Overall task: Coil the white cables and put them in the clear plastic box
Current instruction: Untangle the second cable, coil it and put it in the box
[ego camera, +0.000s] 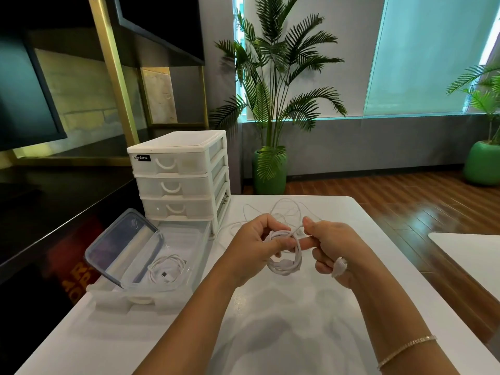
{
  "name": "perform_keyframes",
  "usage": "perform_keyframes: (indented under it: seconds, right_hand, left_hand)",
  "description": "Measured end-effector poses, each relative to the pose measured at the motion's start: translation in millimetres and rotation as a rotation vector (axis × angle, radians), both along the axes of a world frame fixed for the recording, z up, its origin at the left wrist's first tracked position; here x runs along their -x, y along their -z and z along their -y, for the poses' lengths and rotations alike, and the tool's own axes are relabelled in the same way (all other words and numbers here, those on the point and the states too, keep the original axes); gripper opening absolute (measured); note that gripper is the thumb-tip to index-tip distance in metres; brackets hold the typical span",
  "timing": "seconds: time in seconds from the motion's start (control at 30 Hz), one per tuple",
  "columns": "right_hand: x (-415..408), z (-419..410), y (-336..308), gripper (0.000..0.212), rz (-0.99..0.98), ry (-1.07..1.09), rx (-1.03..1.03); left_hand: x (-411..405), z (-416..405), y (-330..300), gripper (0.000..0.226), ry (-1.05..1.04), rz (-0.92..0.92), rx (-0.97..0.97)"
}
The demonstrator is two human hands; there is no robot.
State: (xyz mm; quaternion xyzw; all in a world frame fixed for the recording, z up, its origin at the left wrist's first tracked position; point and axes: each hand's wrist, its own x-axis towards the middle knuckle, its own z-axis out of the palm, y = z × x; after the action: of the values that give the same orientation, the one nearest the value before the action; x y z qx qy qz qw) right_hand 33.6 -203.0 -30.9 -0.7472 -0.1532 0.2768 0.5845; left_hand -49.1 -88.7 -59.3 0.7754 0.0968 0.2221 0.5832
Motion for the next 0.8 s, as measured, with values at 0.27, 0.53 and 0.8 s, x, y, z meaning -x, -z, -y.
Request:
perform_keyframes:
  seconds: [0.27, 0.53, 0.8]
  right_hand:
    - [-5, -2, 10, 0.024, 0.035, 0.024, -0.033]
    - [-7, -3, 13, 0.012, 0.085, -0.069, -0.003]
    - [-22, 7, 16, 0.016, 0.105, -0.184, -0.013]
  left_hand:
    - [0, -1, -1, 0.039, -0.031, -0.029, -0.555]
    - [-4, -10, 8, 0.022, -0.205, 0.125, -0.665]
    - [-4, -10, 9, 0.007, -0.181, 0.094, -0.066]
